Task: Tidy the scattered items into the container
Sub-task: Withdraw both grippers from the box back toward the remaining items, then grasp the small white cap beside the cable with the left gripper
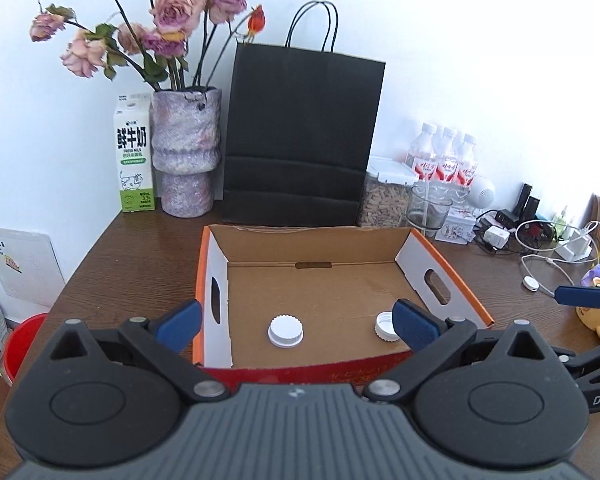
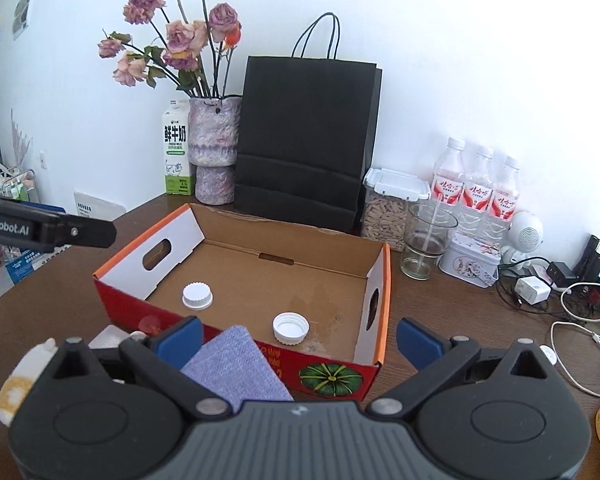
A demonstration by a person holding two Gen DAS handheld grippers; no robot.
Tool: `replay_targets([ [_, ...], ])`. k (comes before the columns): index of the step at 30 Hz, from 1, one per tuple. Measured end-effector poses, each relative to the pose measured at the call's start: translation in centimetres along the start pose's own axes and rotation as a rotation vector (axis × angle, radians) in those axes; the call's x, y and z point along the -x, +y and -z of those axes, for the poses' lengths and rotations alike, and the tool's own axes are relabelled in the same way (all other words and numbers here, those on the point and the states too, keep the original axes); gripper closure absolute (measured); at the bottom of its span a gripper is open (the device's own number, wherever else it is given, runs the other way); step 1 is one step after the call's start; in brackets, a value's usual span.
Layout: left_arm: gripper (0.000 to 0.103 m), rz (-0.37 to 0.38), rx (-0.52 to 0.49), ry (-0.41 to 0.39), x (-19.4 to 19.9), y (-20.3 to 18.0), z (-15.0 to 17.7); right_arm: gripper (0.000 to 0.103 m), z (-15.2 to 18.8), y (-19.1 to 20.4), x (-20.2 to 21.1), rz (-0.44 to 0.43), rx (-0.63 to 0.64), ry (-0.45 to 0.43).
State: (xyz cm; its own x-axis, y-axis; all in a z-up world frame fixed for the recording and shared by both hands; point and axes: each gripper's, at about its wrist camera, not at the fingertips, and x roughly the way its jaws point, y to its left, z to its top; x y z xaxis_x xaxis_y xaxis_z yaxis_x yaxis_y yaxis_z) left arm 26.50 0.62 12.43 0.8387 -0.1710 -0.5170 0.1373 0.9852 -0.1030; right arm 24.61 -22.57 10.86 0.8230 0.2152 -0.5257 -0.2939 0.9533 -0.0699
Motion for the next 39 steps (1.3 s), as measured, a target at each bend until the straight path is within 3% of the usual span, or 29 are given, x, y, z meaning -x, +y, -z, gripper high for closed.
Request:
replay_targets([
  [9,0.000,0.013,-0.025,-0.104,6.3,-0.7,3.4,0.000,4.4,0.5,6.8,0.018,0.007,-0.097],
  [16,0.000,0.027,-0.072,-0.146,9.5,-1.2,9.0,0.000,9.5,1.2,10.0,0.022,-0.027,-0.103],
  [30,0.000,0.001,-0.058,-0.026,11.0,-2.5,20.1,0.000,19.1,5.2,10.8,-0.029,-0.134,0.027],
  [39,0.000,0.045,-0.116,0.034,9.6,-4.9,22.0,0.000,20.1,6.2,10.3,-0.028,-0.128,0.071],
])
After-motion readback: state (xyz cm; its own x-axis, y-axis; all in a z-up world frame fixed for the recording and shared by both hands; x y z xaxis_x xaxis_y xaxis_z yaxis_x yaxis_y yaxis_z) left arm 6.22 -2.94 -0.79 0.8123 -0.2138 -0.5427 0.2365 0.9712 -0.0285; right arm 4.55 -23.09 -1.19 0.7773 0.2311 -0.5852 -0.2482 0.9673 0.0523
